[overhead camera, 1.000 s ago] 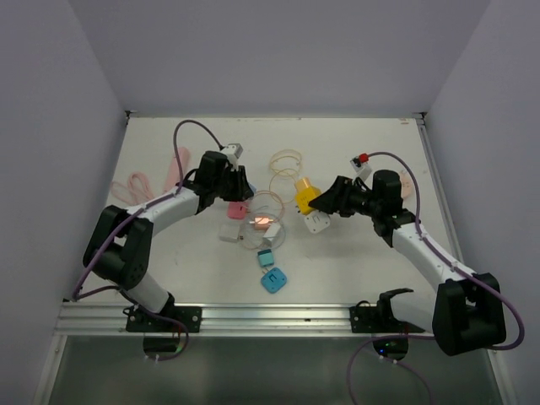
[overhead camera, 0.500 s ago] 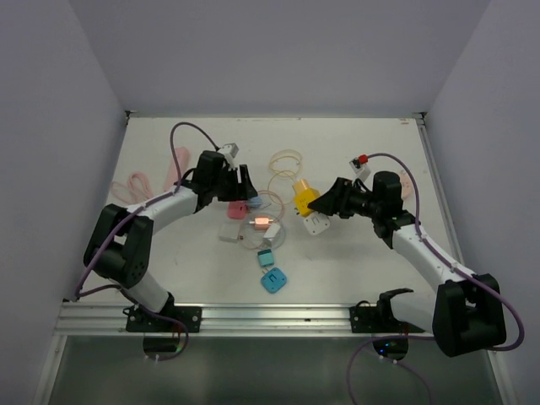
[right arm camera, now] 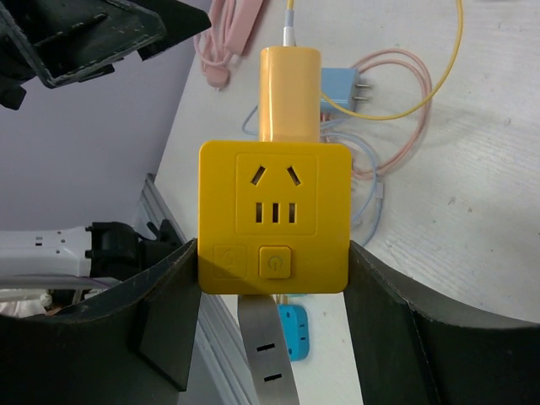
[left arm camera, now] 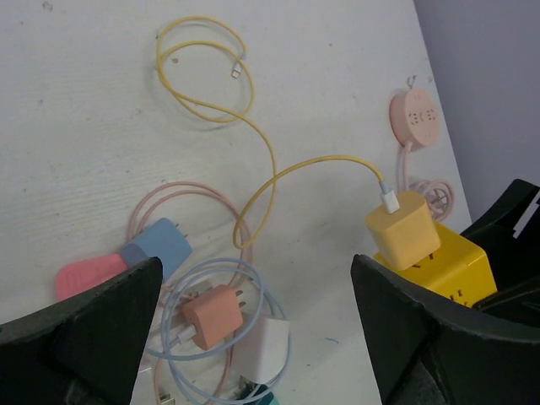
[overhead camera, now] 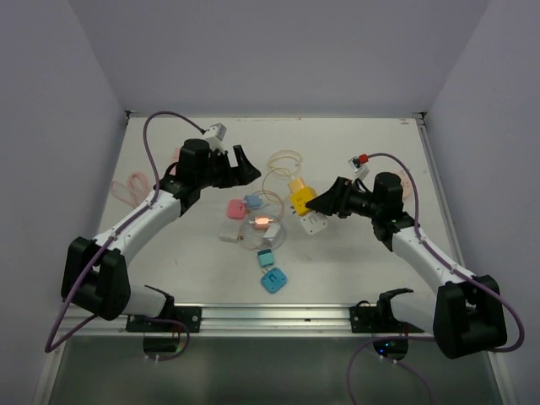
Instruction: Pull the plug off the socket
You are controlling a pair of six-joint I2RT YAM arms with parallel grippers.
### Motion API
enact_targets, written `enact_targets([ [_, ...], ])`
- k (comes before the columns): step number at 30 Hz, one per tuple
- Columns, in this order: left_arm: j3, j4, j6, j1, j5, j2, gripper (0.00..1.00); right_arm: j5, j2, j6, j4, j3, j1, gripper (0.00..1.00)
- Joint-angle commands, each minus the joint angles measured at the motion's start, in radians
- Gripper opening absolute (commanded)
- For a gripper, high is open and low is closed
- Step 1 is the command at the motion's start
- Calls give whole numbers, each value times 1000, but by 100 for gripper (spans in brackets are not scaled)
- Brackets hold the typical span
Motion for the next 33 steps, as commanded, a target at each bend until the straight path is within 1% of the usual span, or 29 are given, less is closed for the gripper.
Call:
enact_targets([
  [1,30,39,-100,7,96,-39,97,-55,-27,48,148,12,15,0],
  [3,21,72,-137,-4,151,-42,98,-57,-27,60,166,9,16,0],
  [4,18,85,-146,-13,156,-44,98,-55,-29,65,173,11,19,0],
  [5,18,130,-154,-37,165,-45,98,-57,-29,65,173,15,21,0],
  [8,19,181,-174,-94,162,-41,98,-57,-29,70,179,21,27,0],
  [12,15,253,-235,-142,170,-12,98,-54,-29,80,196,23,38,0],
  [15,15,267,-281,-165,136,10,99,-46,-32,76,190,27,48,0],
  [17,34,249,-297,-185,90,28,99,-26,-39,48,154,37,56,0],
  [20,87,171,-310,-211,24,62,99,-2,-47,-8,90,50,73,0],
  [25,151,42,-333,-231,-39,105,97,58,-64,-100,-17,75,101,0],
  [30,196,-55,-340,-260,-94,146,93,133,-75,-192,-123,112,131,0],
  [33,199,-91,-352,-283,-143,153,89,179,-84,-217,-149,119,145,0],
])
